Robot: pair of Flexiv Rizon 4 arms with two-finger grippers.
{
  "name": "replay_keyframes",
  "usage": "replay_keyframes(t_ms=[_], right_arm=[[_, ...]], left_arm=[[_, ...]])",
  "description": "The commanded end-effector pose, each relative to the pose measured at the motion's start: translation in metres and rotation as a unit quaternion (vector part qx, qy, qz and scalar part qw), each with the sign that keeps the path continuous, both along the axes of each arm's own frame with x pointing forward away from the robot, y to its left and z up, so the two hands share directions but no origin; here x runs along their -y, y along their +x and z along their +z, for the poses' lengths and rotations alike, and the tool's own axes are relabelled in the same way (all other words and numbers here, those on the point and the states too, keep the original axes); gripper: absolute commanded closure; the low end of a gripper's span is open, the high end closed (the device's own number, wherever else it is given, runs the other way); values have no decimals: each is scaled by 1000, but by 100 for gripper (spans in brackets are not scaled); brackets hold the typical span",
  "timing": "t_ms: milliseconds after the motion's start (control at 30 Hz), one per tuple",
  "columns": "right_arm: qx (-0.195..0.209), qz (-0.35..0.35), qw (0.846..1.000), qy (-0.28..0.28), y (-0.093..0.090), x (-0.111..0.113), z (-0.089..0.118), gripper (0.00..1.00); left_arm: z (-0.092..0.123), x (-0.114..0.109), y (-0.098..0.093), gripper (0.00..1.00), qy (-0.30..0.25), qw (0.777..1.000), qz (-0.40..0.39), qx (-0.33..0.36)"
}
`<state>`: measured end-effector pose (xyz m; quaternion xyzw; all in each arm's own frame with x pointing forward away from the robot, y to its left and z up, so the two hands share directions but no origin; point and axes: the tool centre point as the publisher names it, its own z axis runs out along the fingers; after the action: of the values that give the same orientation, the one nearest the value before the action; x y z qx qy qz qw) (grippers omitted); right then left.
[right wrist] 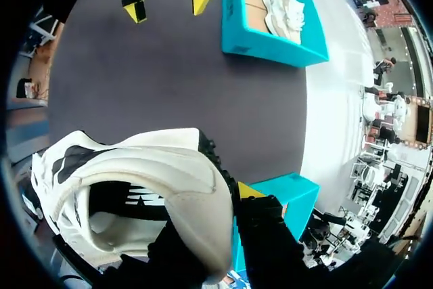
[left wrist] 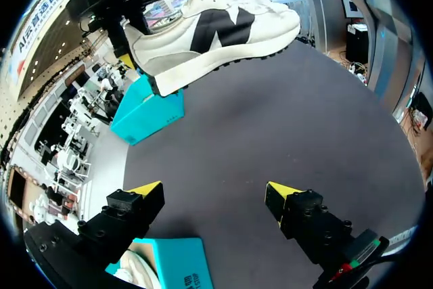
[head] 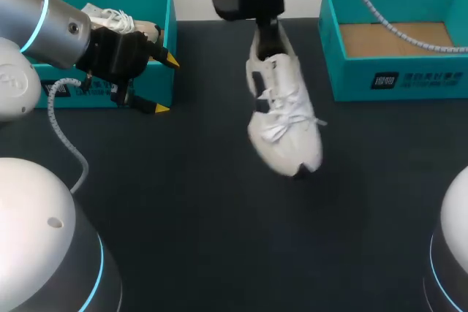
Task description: Take the shoe out of the shoebox, open the shoe tongue, remove and reinsert the insole, then place the shoe into the shoebox
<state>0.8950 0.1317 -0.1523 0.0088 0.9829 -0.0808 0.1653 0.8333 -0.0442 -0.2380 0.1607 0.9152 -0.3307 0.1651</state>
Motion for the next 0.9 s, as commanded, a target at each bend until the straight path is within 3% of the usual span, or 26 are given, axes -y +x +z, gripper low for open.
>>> replay_keyframes(t_ms=[33,167,367,467,900], right_arm=[[-19,20,1000,0,18,48,13,100],[-21,42,999,19,38,92,14,100],[-17,15,1000,21,68,161,12,100],[-24,-7,1000,2,83,185,12,100],[-24,-7,1000,2,83,185,12,100]], left_arm=[[0,0,-1,0,2,1000,1,0],[0,0,-1,0,2,1000,1,0],[0,0,-1,0,2,1000,1,0],[0,0,-1,0,2,1000,1,0],[0,0,-1,0,2,1000,1,0]])
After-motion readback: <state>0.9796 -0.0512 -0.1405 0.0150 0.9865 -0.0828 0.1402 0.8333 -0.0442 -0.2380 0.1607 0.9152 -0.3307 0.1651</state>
